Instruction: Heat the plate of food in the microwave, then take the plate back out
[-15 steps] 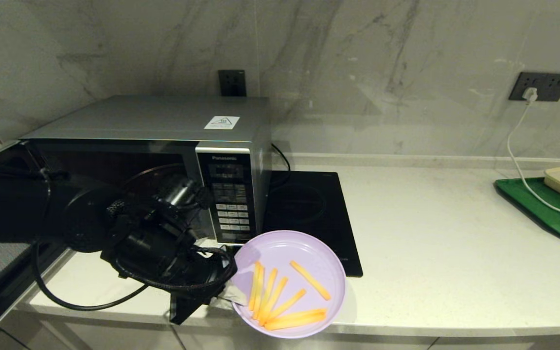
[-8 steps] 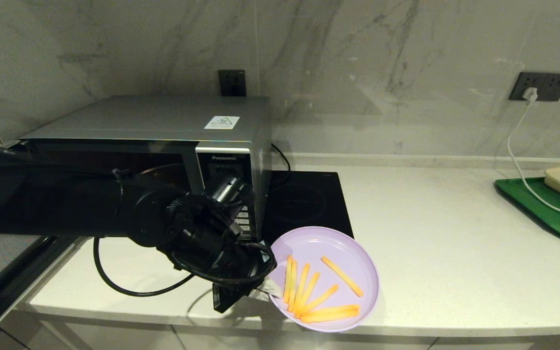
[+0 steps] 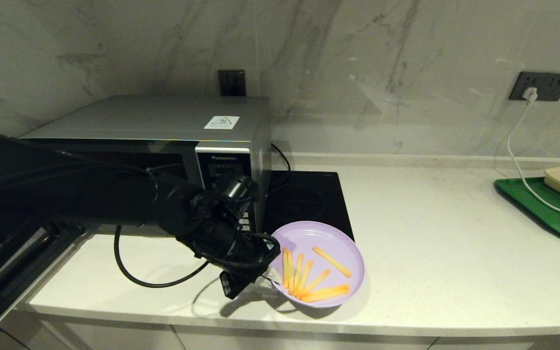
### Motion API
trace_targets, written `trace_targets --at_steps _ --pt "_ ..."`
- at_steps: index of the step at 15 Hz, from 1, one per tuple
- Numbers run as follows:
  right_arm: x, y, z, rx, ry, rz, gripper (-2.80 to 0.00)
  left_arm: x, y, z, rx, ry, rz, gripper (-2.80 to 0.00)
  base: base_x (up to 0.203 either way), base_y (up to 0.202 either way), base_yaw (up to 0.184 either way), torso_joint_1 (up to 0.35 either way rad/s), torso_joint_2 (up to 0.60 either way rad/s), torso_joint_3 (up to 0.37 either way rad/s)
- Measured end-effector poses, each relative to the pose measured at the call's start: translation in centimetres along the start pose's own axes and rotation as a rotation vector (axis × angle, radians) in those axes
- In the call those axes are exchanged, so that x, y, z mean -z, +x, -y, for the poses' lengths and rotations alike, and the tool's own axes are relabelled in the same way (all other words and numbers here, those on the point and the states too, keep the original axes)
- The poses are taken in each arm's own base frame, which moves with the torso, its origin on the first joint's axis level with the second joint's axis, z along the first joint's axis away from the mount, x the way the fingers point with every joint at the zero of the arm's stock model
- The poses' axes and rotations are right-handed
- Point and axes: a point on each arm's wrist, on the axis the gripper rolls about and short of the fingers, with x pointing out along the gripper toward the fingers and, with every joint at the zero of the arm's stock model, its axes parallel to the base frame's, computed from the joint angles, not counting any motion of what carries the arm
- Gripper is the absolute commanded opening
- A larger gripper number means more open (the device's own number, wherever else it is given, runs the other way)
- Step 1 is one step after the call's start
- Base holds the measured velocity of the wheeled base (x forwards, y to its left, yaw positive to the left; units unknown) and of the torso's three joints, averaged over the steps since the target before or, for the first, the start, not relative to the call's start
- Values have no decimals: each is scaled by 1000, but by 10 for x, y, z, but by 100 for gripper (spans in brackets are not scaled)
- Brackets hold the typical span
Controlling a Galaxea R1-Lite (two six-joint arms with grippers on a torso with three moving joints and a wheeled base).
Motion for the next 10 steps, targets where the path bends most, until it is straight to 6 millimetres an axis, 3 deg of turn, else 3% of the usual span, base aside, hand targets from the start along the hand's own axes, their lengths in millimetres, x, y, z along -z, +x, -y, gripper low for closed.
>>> trace_targets --at_steps 10 --pt "0 0 0 0 0 0 -280 -1 20 0 -60 -7 20 -280 0 0 0 0 0 0"
